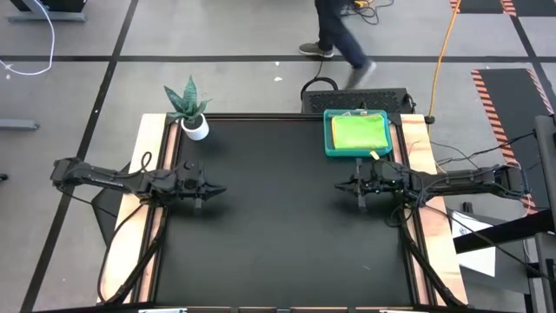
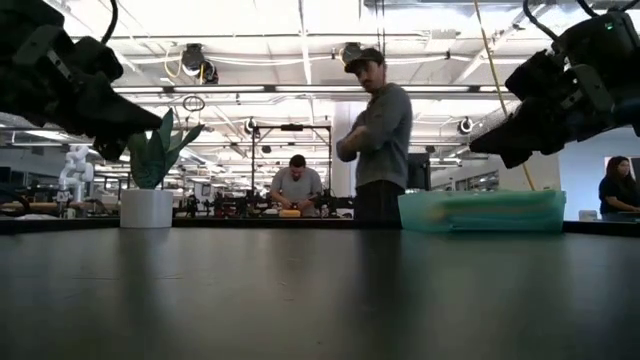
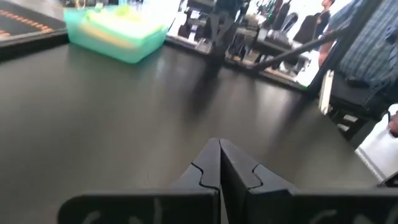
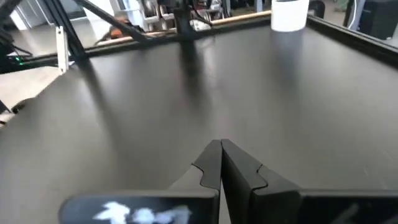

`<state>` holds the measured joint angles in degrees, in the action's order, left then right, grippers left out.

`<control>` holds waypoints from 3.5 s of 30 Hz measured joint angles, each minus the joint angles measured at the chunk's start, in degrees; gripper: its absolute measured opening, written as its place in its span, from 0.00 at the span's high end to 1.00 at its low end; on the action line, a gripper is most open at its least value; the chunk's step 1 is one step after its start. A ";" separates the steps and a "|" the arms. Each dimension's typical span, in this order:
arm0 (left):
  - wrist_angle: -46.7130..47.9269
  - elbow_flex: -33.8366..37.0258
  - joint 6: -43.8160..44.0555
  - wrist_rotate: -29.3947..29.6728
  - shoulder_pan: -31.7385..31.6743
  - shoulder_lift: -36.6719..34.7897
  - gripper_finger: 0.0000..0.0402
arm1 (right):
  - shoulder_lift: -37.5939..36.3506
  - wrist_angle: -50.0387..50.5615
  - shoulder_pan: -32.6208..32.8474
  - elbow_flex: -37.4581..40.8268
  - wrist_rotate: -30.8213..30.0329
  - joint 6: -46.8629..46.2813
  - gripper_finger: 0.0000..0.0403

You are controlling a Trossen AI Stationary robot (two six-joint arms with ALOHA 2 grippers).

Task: Fold microfiber towels
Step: Return to Home Position

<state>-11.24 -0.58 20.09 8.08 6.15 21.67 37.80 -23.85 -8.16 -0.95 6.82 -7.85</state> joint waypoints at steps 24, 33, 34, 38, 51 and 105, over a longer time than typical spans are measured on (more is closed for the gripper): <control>11.77 -0.76 -4.34 -4.47 0.15 -19.33 1.00 | -19.46 13.49 -0.09 0.07 0.71 -0.29 1.00; 11.59 -0.73 -5.40 -5.53 0.15 -16.33 0.99 | -19.19 17.22 -0.11 0.09 -2.37 -1.01 1.00; 11.54 -0.72 -4.93 -5.52 0.15 -16.33 0.98 | -19.20 17.10 -0.11 0.09 -2.35 -0.91 1.00; 11.33 -0.70 -4.76 -5.31 0.15 -16.37 0.95 | -19.17 16.89 -0.11 0.09 -2.35 -0.53 1.00; 11.16 -0.68 -4.72 -5.20 0.15 -16.43 0.95 | -19.19 16.85 -0.11 0.09 -2.33 -0.44 1.00; 11.04 -0.66 -4.67 -5.14 0.15 -16.42 0.95 | -19.19 16.83 -0.11 0.09 -2.28 -0.44 1.00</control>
<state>-0.20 -1.23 15.42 2.94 6.31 5.25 18.61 -7.02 -8.27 -0.86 4.54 -8.29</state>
